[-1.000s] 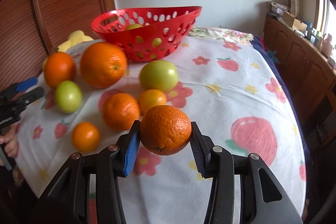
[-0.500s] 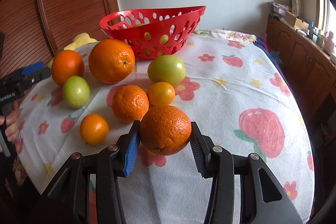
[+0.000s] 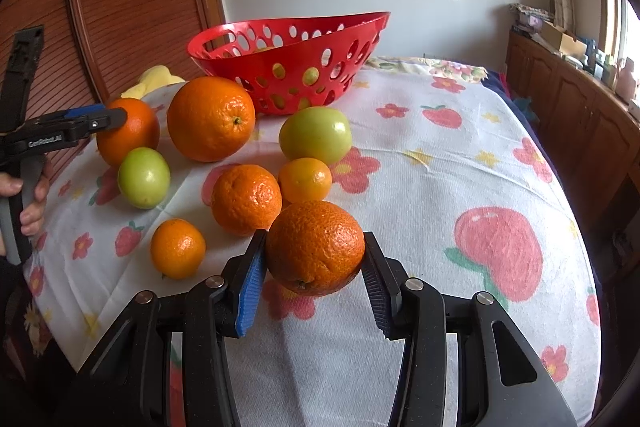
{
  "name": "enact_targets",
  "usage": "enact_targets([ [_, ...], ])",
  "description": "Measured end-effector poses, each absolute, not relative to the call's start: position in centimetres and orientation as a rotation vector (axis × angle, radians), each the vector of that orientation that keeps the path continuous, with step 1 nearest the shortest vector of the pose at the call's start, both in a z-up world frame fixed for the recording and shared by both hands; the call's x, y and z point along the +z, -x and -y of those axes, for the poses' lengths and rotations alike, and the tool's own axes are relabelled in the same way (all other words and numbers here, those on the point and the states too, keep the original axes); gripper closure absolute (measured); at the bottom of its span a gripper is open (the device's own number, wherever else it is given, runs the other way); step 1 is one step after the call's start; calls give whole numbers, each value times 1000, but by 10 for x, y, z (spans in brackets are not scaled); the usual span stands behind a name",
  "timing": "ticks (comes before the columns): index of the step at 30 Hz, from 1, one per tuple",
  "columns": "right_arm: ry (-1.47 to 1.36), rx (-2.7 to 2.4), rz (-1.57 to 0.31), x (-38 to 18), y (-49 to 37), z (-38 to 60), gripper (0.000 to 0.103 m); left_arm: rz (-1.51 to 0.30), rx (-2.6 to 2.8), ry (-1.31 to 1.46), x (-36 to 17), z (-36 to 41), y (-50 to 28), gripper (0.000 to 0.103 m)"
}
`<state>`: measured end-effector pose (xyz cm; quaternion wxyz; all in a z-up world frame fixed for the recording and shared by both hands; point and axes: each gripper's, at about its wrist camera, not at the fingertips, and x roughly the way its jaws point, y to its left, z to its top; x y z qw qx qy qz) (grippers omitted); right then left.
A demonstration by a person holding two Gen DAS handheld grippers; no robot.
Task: Organize fruits
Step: 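Close the left tool on a large orange while the right tool holds its tangerine, then lift both held oranges and carry them over the red basket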
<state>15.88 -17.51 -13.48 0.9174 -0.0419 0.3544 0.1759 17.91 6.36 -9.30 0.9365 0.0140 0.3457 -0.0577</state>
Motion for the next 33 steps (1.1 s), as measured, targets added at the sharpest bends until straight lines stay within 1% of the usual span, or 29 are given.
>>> enact_targets([
  [3, 92, 359, -732, -135, -159, 174, 57, -733, -142, -18, -96, -63, -184, 11],
  [7, 93, 359, -731, -135, -159, 174, 57, -794, -163, -33, -108, -56, -192, 11],
  [25, 124, 352, -730, -137, -158, 169, 57, -790, -158, -35, -109, -56, -200, 11],
  [33, 122, 353, -732, -137, -158, 169, 57, -778, -165, -28, -109, -58, -195, 13],
])
